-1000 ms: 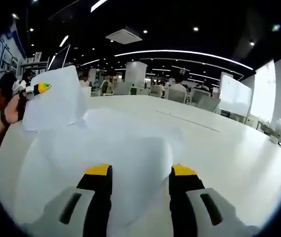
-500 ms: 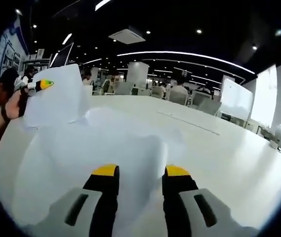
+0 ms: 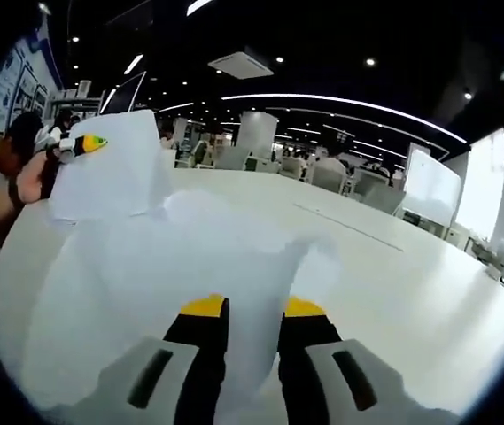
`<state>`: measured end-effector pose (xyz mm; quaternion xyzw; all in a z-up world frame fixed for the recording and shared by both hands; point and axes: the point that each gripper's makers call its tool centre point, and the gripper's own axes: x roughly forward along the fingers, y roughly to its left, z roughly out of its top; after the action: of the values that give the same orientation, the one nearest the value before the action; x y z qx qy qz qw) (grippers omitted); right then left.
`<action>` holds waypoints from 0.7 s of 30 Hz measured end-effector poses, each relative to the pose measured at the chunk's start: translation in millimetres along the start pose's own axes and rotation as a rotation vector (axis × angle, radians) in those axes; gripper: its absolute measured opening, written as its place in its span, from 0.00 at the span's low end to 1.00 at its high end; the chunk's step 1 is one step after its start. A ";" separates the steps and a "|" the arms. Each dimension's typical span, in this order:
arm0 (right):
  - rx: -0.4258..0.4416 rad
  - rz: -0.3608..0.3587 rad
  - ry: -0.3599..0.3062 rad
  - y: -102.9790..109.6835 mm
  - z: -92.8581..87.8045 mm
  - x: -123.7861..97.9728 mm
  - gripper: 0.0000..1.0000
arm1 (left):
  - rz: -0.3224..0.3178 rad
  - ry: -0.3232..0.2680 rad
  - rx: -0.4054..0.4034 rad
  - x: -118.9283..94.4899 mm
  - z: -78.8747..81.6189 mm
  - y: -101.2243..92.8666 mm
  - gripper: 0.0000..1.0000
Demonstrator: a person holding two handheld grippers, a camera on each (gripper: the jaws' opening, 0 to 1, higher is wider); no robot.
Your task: Organize the stack of printing papers by aligning and flattening the scattered papers on the table
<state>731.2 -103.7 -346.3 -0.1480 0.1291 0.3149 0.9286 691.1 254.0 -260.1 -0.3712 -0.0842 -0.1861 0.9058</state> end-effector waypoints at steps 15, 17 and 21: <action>0.076 -0.023 0.013 -15.9 -3.1 0.1 0.14 | 0.001 0.001 0.001 -0.3 -0.3 -1.0 0.07; 0.093 -0.027 0.018 -15.9 -4.6 -1.0 0.11 | 0.001 0.001 0.001 -0.3 -0.1 -0.8 0.07; 0.120 -0.028 0.019 -14.3 -6.0 -2.3 0.08 | 0.001 0.003 0.001 -0.3 -0.2 -0.7 0.07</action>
<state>737.4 -117.9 -348.3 -0.0969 0.1544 0.2922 0.9388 690.5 253.4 -259.8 -0.3704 -0.0830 -0.1863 0.9062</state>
